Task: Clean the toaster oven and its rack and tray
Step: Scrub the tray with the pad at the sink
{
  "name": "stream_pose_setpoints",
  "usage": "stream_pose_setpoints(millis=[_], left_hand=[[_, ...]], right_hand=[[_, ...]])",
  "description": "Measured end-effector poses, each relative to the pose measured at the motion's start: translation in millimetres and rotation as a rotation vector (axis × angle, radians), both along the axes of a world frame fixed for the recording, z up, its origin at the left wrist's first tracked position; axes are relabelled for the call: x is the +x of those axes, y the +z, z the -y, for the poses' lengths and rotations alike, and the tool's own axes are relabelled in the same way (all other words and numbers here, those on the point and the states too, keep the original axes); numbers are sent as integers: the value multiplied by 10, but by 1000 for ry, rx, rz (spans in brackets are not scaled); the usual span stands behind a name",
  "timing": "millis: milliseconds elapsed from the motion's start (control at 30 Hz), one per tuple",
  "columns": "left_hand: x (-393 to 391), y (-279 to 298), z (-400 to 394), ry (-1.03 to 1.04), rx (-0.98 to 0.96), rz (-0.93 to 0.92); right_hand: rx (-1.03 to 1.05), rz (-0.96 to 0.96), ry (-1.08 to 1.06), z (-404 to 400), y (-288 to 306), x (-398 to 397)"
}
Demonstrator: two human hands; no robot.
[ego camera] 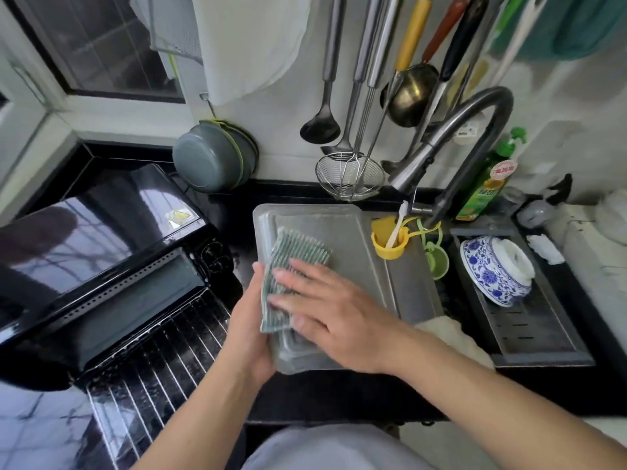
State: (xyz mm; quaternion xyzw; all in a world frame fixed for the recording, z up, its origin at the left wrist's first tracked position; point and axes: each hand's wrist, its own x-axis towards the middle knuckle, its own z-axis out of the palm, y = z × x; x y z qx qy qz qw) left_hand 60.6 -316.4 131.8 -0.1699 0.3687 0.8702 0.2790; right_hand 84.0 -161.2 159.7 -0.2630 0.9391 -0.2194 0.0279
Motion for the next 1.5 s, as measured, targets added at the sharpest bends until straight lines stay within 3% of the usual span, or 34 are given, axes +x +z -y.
stream_pose_setpoints(millis=[100, 267, 400, 600, 733, 833, 1000, 1200, 1300, 1500], left_hand=[[14, 75, -53, 23, 17, -22], [-162, 23, 52, 141, 70, 102], [-56, -27, -73, 110, 123, 136], [-123, 11, 103, 237, 202, 120], [32, 119, -44, 108, 145, 109], [76, 137, -135, 78, 128, 82], [-51, 115, 34, 121, 132, 27], [221, 80, -161, -133, -91, -138], [118, 57, -148, -171, -187, -290], [116, -6, -205, -190, -290, -393]], right_hand=[[17, 57, -247, -83, 110, -342], [37, 28, 10, 34, -109, 418], [36, 99, -225, 38, -135, -20], [123, 73, -366, -322, -262, 582], [-19, 177, -518, -425, -145, -37], [31, 187, -497, -462, 41, -308], [213, 120, -346, -233, 113, 635], [161, 106, -697, -580, 192, -593], [59, 66, -634, -581, 151, -702], [-9, -254, -340, -170, 178, -464]])
